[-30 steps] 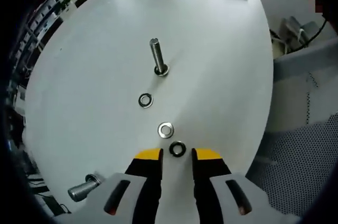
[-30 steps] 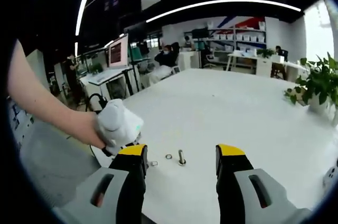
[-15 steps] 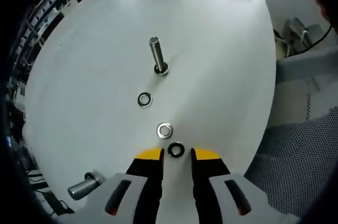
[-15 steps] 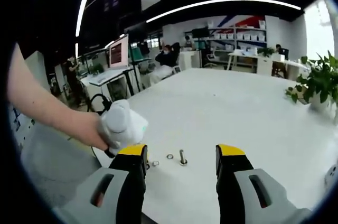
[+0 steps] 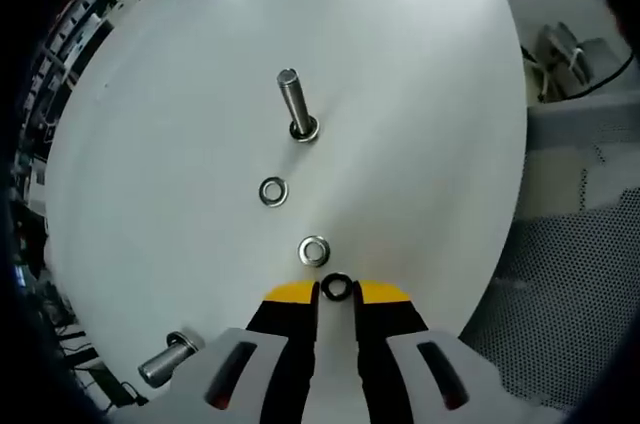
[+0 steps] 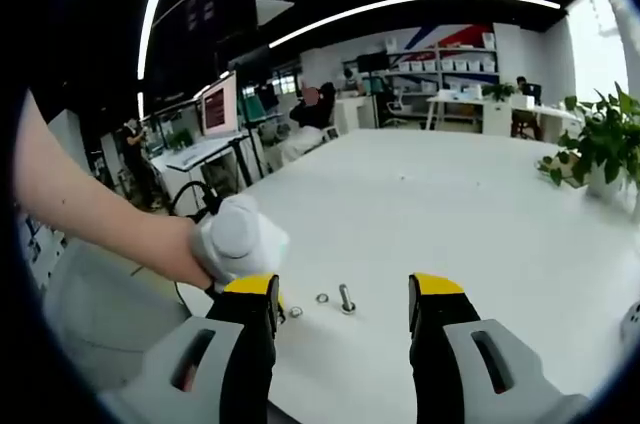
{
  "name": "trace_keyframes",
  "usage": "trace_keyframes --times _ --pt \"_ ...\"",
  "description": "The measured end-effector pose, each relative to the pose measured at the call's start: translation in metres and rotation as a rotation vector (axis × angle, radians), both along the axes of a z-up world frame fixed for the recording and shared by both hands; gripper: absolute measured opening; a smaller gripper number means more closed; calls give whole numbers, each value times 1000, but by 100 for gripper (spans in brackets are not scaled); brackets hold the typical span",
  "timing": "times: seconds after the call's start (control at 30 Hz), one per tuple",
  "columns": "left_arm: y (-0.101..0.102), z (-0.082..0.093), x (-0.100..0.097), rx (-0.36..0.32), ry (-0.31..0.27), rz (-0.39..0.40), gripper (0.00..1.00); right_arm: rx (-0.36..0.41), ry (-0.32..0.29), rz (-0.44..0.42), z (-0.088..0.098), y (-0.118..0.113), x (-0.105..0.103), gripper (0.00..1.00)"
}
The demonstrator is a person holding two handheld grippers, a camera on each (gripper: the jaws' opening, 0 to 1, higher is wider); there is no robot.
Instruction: Place the washer onto the threaded stud by aligning its center hole with the stud, sliding it down to the base, and recovering from edge contact or off-axis alignment until the washer reaches the visible bottom stop.
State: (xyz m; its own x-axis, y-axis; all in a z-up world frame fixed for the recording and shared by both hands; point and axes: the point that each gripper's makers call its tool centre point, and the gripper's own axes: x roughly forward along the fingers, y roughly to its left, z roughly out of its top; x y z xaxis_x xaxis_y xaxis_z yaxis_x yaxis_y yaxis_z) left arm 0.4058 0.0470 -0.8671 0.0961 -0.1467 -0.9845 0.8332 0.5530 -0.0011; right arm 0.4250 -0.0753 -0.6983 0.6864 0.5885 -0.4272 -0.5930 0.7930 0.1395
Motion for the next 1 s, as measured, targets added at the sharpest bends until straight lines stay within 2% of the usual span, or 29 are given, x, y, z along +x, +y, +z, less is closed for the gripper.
trace_keyframes --times 0.37,0.47,0.57,1.0 --pt "-1 0 -1 13 -8 -18 12 -3 2 7 0 1 -1 55" --pt "-3 0 -3 26 -18 -52 10 -6 3 9 -1 1 -2 55" --pt "-2 0 -2 19 -14 -28 10 -5 4 10 -1 1 -2 55" --pt "-2 0 -1 29 -19 -17 10 5 3 14 0 3 -2 55"
